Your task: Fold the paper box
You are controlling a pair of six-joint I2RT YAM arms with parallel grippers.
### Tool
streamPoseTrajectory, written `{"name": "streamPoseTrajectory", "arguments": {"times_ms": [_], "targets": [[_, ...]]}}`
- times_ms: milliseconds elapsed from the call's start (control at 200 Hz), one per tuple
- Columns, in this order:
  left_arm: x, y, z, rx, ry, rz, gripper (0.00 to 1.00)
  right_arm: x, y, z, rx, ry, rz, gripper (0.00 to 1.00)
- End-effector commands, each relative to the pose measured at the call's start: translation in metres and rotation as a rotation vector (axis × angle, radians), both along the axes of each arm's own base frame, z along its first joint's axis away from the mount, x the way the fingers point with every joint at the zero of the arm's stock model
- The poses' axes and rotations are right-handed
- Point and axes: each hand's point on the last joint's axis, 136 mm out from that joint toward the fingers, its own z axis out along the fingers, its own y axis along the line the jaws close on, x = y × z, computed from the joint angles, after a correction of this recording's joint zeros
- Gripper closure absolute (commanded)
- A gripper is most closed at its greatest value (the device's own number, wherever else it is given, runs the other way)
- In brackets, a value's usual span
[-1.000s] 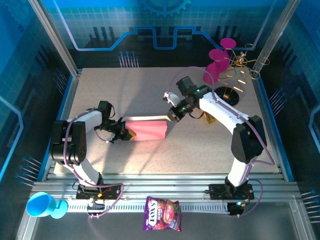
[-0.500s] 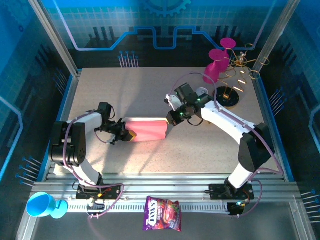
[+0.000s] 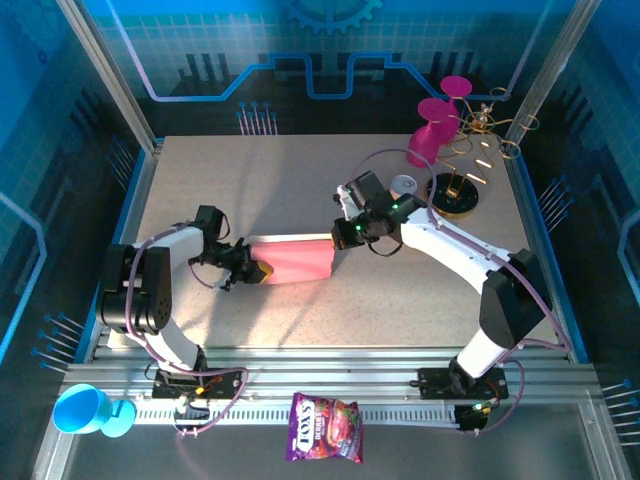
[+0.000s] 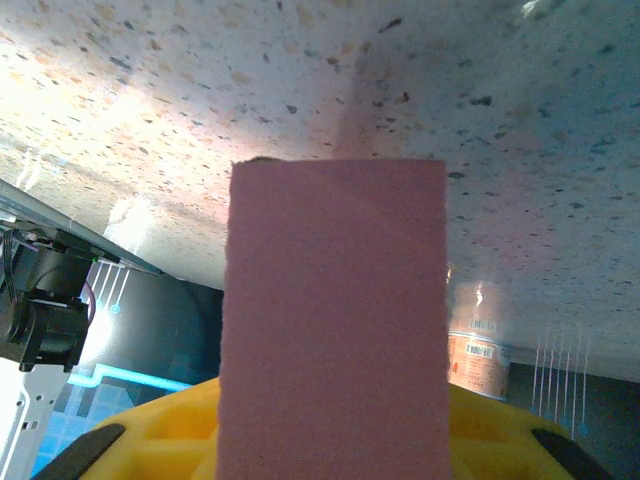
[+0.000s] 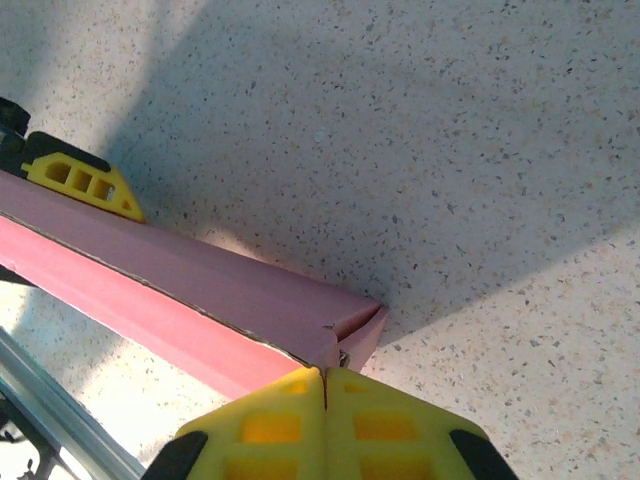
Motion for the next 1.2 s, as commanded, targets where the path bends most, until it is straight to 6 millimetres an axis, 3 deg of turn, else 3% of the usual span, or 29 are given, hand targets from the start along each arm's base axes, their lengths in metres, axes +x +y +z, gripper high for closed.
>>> {"name": "streamPoseTrajectory", "arguments": {"times_ms": [0,415,1191], "targets": [[-0.013,0.030,-0.036,0.204,0.114,0.085,1.00,-0.013,-0.003,-0.004,-0.011,0.033,-0.064,1.00],[-0.010,0.030,-0.035,0.205,0.110,0.093,1.00,-0.026,-0.002,-0.009,-0.020,0.043,-0.125,1.00],[-0.011,0.029,-0.037,0.198,0.111,0.099,1.00,-0.032,-0.005,-0.020,-0.022,0.090,-0.240,1.00]]}}
